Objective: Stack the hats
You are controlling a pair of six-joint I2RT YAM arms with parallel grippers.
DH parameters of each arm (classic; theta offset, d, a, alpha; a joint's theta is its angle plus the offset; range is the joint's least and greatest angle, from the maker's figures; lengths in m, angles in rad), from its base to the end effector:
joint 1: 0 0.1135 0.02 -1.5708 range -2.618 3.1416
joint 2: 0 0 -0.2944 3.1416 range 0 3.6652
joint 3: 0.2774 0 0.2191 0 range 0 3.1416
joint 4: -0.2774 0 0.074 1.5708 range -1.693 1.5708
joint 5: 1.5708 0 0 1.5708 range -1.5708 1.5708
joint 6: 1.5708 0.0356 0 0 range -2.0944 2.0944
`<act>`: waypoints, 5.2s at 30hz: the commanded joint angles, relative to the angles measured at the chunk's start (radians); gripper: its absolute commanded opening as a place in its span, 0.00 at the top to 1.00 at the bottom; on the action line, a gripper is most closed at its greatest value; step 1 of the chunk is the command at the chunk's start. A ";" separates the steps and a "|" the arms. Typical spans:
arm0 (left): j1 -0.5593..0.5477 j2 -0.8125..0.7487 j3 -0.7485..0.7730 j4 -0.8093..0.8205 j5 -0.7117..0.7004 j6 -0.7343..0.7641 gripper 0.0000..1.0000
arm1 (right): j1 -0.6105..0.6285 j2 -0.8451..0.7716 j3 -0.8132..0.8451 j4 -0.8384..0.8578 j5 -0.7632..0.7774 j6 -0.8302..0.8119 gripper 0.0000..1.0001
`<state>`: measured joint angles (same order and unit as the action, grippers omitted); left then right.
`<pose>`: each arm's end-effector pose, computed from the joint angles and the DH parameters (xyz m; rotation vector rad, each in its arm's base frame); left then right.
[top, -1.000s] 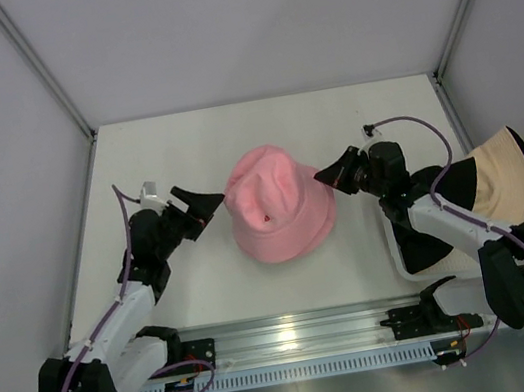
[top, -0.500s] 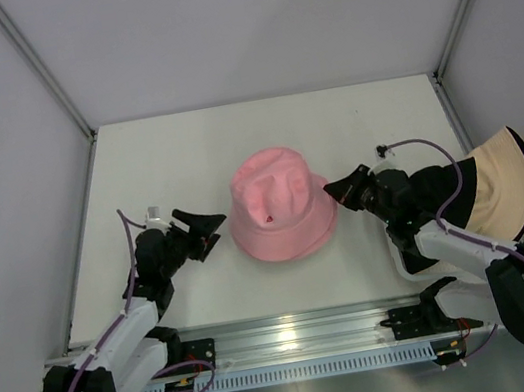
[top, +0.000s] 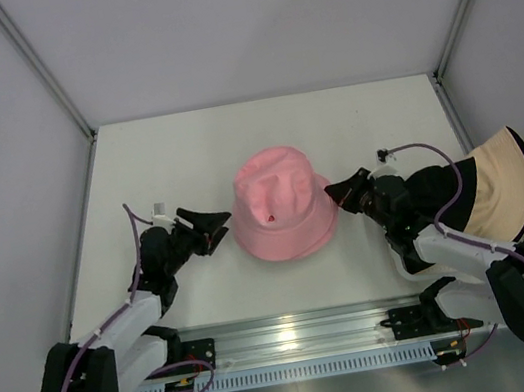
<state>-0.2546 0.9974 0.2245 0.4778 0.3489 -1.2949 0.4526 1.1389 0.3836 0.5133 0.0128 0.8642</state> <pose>0.1478 -0.0510 0.2254 -0.7972 1.9380 -1.3391 0.1780 0.0861 0.2538 0.4000 1.8693 0.9064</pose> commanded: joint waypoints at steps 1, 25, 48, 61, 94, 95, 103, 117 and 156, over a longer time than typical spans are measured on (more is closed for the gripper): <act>-0.020 0.029 -0.001 0.107 0.015 -0.020 0.38 | 0.021 0.024 0.008 0.042 0.053 -0.008 1.00; -0.071 0.164 0.030 0.024 -0.105 0.118 0.99 | 0.031 0.067 0.028 -0.001 0.092 -0.067 1.00; -0.110 -0.175 0.300 -0.673 -0.458 0.526 0.10 | 0.011 -0.070 0.762 -1.023 0.426 -0.503 0.01; -0.110 -0.299 0.455 -0.845 -0.450 0.634 0.01 | -0.396 -0.093 0.675 -1.187 0.302 -0.507 0.02; -0.110 -0.301 0.466 -0.826 -0.389 0.644 0.00 | -0.331 -0.283 0.939 -1.049 -0.124 -0.433 1.00; -0.109 -0.298 0.467 -0.821 -0.384 0.645 0.01 | -0.331 -0.287 0.934 -0.989 -0.242 -0.368 1.00; -0.110 -0.304 0.539 -0.809 -0.396 0.649 0.00 | -0.307 -0.108 0.994 -0.615 -0.562 -0.087 1.00; -0.109 -0.324 0.595 -0.785 -0.447 0.634 0.01 | -0.086 0.182 1.117 -0.434 -0.813 0.088 1.00; -0.110 -0.080 0.619 -0.625 -0.203 0.622 0.08 | 0.011 0.269 1.127 -0.969 -0.306 -0.402 0.64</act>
<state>-0.3622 0.8478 0.8013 -0.1978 0.0334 -0.6727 0.4427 1.4151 1.4460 -0.4072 -0.3878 0.5758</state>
